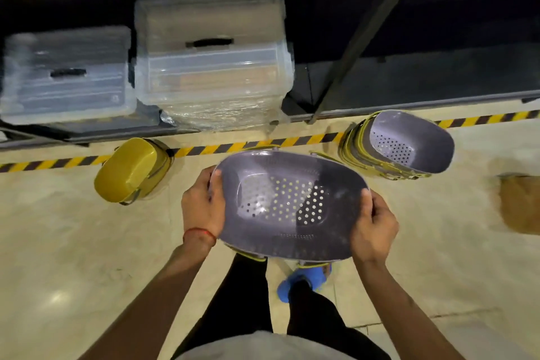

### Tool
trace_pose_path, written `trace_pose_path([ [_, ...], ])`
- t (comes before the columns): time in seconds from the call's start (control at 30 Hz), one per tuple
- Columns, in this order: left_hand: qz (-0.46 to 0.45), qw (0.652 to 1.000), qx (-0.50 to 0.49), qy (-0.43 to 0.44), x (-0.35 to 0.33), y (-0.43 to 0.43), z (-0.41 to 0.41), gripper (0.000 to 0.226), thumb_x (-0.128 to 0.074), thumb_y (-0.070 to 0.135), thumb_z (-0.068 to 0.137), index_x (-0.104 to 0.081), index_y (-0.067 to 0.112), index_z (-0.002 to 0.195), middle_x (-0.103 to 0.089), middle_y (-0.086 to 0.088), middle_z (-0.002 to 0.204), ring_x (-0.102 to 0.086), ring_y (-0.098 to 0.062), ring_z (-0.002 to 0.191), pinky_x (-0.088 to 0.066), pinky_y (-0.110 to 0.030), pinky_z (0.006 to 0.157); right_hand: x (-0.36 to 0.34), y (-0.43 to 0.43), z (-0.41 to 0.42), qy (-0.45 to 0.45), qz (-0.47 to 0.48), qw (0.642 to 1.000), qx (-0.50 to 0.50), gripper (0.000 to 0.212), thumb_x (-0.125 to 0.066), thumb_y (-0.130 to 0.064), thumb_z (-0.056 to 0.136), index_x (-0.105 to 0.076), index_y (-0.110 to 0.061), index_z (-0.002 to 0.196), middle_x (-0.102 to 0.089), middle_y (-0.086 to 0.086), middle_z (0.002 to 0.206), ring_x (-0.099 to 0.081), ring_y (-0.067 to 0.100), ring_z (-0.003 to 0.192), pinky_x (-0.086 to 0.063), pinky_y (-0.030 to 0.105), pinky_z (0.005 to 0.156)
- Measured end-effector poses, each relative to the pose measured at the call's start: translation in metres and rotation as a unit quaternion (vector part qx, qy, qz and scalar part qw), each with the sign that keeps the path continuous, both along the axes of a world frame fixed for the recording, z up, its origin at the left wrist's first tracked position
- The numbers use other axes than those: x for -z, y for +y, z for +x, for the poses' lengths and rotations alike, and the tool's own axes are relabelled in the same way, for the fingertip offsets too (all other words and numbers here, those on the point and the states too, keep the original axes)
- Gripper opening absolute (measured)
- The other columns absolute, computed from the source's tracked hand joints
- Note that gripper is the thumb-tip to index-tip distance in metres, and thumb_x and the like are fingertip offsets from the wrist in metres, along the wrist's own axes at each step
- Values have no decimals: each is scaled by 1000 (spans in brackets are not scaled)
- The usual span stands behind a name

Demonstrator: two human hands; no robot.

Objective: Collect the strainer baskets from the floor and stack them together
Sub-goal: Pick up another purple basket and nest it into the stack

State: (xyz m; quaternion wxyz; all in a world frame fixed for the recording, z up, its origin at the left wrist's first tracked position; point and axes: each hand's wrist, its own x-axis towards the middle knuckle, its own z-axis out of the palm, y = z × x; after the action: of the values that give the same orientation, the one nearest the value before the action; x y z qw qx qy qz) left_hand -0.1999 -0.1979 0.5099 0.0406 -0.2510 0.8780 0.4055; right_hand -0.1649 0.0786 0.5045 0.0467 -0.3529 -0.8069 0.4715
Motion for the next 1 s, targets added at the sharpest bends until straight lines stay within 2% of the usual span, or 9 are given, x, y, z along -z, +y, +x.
trace_pose_path([
  [0.17, -30, 999, 14, 35, -36, 64, 31, 35, -38, 39, 103, -65, 17, 104, -69, -11, 85, -60, -32, 80, -35, -29, 66, -42, 51, 47, 17, 10, 1000, 24, 33, -45, -38, 106, -72, -19, 108, -69, -12, 92, -62, 8, 85, -42, 10, 71],
  [0.33, -25, 998, 42, 44, -57, 131, 53, 40, -38, 46, 102, -67, 19, 108, -70, -13, 91, -61, -34, 86, -43, -34, 73, -65, 116, 89, 22, 15, 997, 66, 36, -45, -41, 105, -73, -19, 109, -74, -2, 101, -64, 16, 90, -44, 29, 75],
  [0.43, 5, 997, 58, 59, -71, 175, 58, 36, -40, 42, 102, -67, 20, 108, -71, -10, 95, -61, -32, 89, -45, -34, 76, -80, 152, 108, 31, 10, 995, 99, 35, -45, -39, 106, -73, -18, 109, -73, -3, 100, -63, 15, 89, -41, 27, 75],
  [0.57, 35, 995, 81, 54, -89, 231, 52, 36, -42, 38, 102, -66, 12, 101, -66, -14, 88, -57, -31, 83, -34, -27, 69, -93, 197, 117, 36, 19, 987, 152, 34, -46, -39, 105, -73, -18, 109, -75, 1, 102, -64, 20, 92, -42, 29, 77],
  [0.67, 37, 992, 106, 61, -101, 267, 39, 35, -40, 34, 103, -66, 10, 101, -62, -6, 84, -50, -19, 76, -31, -22, 68, -100, 224, 112, 44, 20, 983, 176, 34, -45, -37, 106, -74, -18, 109, -75, 2, 102, -63, 19, 90, -42, 29, 77],
  [0.73, 45, 991, 110, 58, -103, 288, 24, 32, -40, 32, 104, -64, 13, 95, -59, -3, 83, -50, -18, 78, -31, -23, 68, -101, 239, 102, 47, 18, 981, 187, 35, -45, -37, 106, -74, -18, 108, -75, 2, 101, -61, 17, 87, -41, 28, 76],
  [0.83, 36, 990, 121, 58, -94, 314, -6, 31, -38, 33, 104, -58, 15, 87, -63, -12, 87, -49, -21, 78, -33, -28, 70, -96, 262, 78, 44, 15, 979, 197, 35, -44, -37, 106, -74, -18, 109, -75, 2, 101, -61, 17, 86, -40, 28, 75],
  [0.93, 31, 991, 117, 51, -79, 335, -39, 37, -38, 34, 104, -63, 7, 96, -66, -17, 95, -49, -21, 80, -36, -27, 74, -88, 284, 45, 41, 21, 980, 193, 36, -43, -37, 106, -73, -17, 109, -74, 2, 102, -61, 18, 87, -39, 27, 74],
  [1.0, 42, 992, 108, 45, -69, 352, -62, 38, -39, 34, 104, -66, 8, 106, -68, -14, 102, -54, -22, 87, -38, -27, 78, -78, 300, 19, 39, 36, 980, 192, 36, -43, -36, 106, -73, -16, 110, -75, 4, 103, -61, 19, 89, -39, 28, 74],
])
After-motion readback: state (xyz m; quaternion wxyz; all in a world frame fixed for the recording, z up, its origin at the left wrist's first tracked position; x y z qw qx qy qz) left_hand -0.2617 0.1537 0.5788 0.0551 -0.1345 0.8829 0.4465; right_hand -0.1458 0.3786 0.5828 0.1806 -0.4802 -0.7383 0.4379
